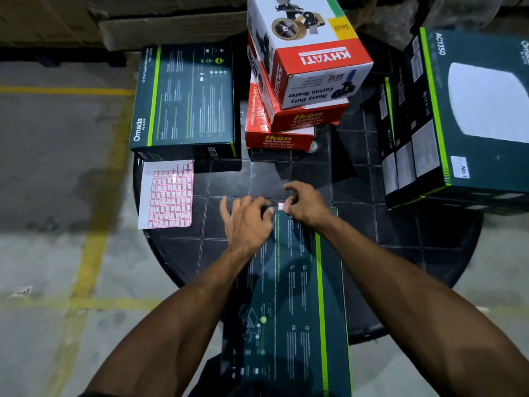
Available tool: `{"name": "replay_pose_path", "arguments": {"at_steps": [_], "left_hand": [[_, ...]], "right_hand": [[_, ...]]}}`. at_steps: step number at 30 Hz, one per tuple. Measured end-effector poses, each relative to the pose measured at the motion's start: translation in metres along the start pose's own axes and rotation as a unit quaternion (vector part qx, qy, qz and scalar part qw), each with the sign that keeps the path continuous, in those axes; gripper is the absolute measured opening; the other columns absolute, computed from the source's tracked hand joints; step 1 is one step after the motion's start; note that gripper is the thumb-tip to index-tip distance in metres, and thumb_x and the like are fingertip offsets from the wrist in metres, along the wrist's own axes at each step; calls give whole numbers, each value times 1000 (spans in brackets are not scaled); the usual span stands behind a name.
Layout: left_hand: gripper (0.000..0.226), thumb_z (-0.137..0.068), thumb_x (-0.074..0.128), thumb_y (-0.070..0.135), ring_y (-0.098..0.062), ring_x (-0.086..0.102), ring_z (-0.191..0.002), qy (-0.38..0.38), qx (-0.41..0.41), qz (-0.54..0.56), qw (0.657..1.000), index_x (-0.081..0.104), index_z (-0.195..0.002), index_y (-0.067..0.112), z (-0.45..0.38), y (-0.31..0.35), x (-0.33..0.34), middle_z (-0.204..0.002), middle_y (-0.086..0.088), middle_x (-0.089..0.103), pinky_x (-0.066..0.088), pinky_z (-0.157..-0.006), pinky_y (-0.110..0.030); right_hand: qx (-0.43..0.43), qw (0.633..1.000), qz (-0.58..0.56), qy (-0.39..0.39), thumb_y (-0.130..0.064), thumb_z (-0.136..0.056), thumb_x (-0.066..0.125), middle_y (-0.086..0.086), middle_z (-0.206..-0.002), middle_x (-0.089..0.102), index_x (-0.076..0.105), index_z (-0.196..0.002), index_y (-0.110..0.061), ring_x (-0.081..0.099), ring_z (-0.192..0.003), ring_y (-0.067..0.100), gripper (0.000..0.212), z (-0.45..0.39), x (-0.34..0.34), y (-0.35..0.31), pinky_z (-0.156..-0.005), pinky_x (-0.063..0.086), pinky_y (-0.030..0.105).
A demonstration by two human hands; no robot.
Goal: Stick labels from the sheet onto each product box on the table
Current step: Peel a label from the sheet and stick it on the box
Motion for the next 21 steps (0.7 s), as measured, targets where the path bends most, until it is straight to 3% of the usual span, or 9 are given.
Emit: {"name": "replay_pose_path", "arguments": {"at_steps": [2, 5, 12, 21], "left_hand": [[19, -95, 54, 41, -14, 45, -121, -16, -31, 26, 999, 64, -108, 32, -5, 1, -1, -112, 7, 60, -4, -118, -47], [16, -93, 57, 40, -16, 45, -122, -30, -50, 39, 998, 65, -105, 33, -9, 2, -3, -113, 7, 60, -1, -118, -47], [9, -91, 60, 39, -15, 44, -120, -58, -90, 75, 991, 67, -97, 36, -15, 2, -7, -111, 10, 60, 8, -115, -43], [7, -92, 60, 40, -16, 45, -118, -56, -85, 72, 992, 66, -95, 37, -14, 2, -6, -109, 10, 60, 13, -111, -41]], "right_hand": [[-11, 1000, 14, 21, -7, -83, 67, -7, -85, 65, 55, -131, -25, 64, -82, 17, 53, 3, 2, 0, -84, 54, 42], [-47, 995, 51, 67, -12, -84, 71, -7, -95, 56, 54, -129, -28, 57, -93, 18, 51, 13, 5, 1, -91, 46, 41], [-118, 969, 128, 177, -18, -88, 68, 1, -103, 49, 61, -110, -20, 45, -99, 20, 24, 33, 14, 9, -84, 28, 29], [-172, 951, 144, 214, -16, -88, 70, 4, -94, 52, 74, -102, -23, 48, -83, 24, 16, 35, 20, 14, -70, 38, 35]]}}
Point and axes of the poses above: each hand's wrist, its own z-axis away from the middle knuckle, its own x-axis out of the palm, y = z × x, the point moved 3 cm from there along -z, towards the middle knuckle
